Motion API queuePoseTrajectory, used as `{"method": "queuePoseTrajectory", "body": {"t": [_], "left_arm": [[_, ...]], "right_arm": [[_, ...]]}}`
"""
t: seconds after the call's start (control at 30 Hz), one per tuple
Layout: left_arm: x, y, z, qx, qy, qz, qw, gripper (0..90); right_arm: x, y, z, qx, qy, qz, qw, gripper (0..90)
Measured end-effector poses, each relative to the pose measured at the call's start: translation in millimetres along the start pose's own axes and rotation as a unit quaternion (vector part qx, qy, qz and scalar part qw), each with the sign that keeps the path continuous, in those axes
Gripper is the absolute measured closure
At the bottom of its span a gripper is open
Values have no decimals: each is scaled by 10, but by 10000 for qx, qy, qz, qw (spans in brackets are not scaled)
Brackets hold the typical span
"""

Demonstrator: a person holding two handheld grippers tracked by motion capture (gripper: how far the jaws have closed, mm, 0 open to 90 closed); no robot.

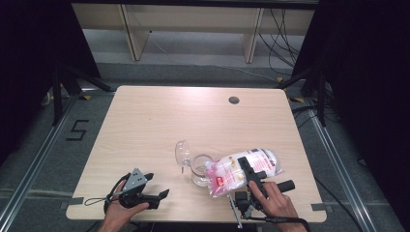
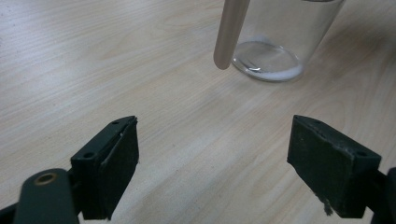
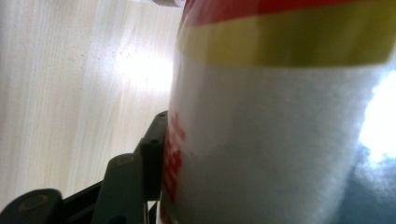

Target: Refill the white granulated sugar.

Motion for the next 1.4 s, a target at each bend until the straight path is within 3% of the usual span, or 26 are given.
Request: {"method": "queuePoseTrajectory", "body": {"t": [0.03, 0.1, 0.17, 0.2, 0.23, 0.4, 0.6, 0.63, 0.73, 0.77, 0.87, 0.9, 0.97, 1.1, 1.2, 1.3, 1.4], "left_arm": [[0, 0, 0, 0, 15, -9, 10000, 163], [1, 1, -1, -11, 15, 1, 10000, 163], [5, -12, -7, 8, -41, 114, 9999, 163], [4, 5, 3, -31, 28, 24, 10000, 163], [7, -1, 2, -45, -2, 90, 9999, 163], [8, 8, 2, -46, 62, 11, 10000, 163], [12, 8, -6, -28, 56, 50, 10000, 163], [6, 15, 2, -51, 62, -42, 10000, 163], [10, 6, 4, -68, 34, 96, 9999, 163], [6, 18, 4, -57, 16, -16, 10000, 163], [7, 11, -2, -45, 40, -3, 10000, 163], [10, -3, -17, 30, -65, 105, 9999, 163], [10, 18, -6, -23, 63, -27, 10000, 163], [12, 13, -13, -27, 27, 36, 10000, 163], [12, 29, -6, -32, 81, -59, 9999, 163], [12, 24, -4, -63, 72, -2, 10000, 163], [19, 16, -13, -58, 39, 119, 9999, 163]], "right_arm": [[0, 0, 0, 0, 0, 0, 10000, 505], [8, 25, 30, 10, 42, -411, 9991, 506], [5, 9, 34, 17, 8, -368, 9993, 507], [11, 16, 50, -47, 62, -422, 9991, 508], [21, 49, 64, -63, 155, -646, 9978, 508], [22, 16, 82, 14, 31, -529, 9986, 510], [21, 45, 131, 32, 82, -731, 9973, 514], [19, 44, 129, 74, 20, -719, 9974, 515], [34, 73, 148, 53, 108, -920, 9957, 515], [34, 72, 141, 84, 55, -920, 9957, 516], [40, 73, 149, 74, 80, -891, 9960, 518], [40, 78, 154, 49, 94, -914, 9958, 518], [42, 96, 163, 68, 112, -947, 9954, 519], [33, 112, 173, 50, 89, -1038, 9945, 521], [30, 113, 157, 30, 90, -1020, 9947, 523], [22, 87, 150, 23, 92, -931, 9956, 524], [23, 108, 156, 51, 134, -1150, 9933, 525]]}}
Point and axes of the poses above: each handheld gripper's, and its own axes: z roughly forward along the jaws, x roughly out of its top, y roughly to its right, the point moved 1 cm from there along z, roughly forward along the jaws, and after that the axes turned 6 degrees about y, right-handed, at the moved point
